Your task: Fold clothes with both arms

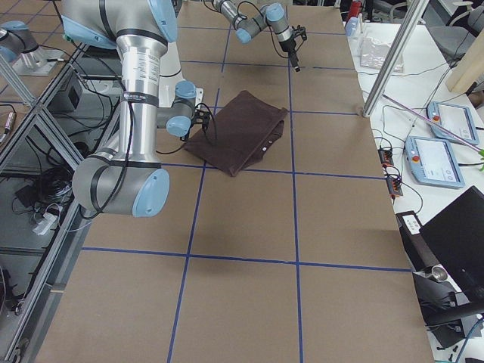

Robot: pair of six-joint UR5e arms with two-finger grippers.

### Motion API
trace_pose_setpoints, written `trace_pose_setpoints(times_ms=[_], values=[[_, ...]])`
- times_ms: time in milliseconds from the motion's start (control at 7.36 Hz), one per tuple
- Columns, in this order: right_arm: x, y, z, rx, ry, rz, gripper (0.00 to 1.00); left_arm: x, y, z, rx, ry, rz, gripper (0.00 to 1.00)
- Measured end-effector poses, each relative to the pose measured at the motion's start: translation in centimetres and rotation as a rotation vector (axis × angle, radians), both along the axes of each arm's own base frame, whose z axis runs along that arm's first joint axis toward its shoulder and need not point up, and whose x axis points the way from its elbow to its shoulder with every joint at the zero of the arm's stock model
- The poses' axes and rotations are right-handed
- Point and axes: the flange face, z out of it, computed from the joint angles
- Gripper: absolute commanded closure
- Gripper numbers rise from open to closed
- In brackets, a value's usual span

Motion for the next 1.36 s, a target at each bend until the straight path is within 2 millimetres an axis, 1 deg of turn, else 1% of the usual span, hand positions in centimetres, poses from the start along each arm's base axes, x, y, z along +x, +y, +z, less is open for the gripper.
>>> trace_pose_setpoints(times_ms=[136,272,408,544,680,816,951,1087,1359], values=[[0.5,-1.0,-1.1,0.009,-0.023,0.038,0.0,0.2,1.4,-0.4,-0.029,0.029,0.023,0.0],[1.1,-3.0,-2.4,0.015,-0.054,0.091,0.0,1.6,4.2,-0.6,-0.092,0.062,0.039,0.0],[1.7,-5.4,-4.0,0.021,-0.089,0.15,0.0,4.1,7.8,-0.8,-0.176,0.099,0.045,0.01],[2.4,-7.6,-5.1,0.026,-0.115,0.203,0.0,6.8,11.2,-0.8,-0.263,0.131,0.033,0.02],[3.2,-9.5,-5.8,0.03,-0.131,0.248,0.0,9.1,14.1,-0.5,-0.329,0.144,0.013,0.04],[3.9,-10.9,-6.1,0.034,-0.138,0.283,0.0,10.6,16.3,0.0,-0.379,0.139,-0.006,0.06],[4.3,-11.8,-6.4,0.036,-0.146,0.303,0.0,11.6,17.7,0.4,-0.415,0.126,-0.019,0.06],[4.4,-12.2,-6.8,0.037,-0.155,0.311,0.0,12.3,18.7,0.8,-0.438,0.112,-0.023,0.07],[4.5,-12.6,-7.1,0.035,-0.162,0.316,0.0,12.8,19.4,1.1,-0.453,0.097,-0.025,0.11]])
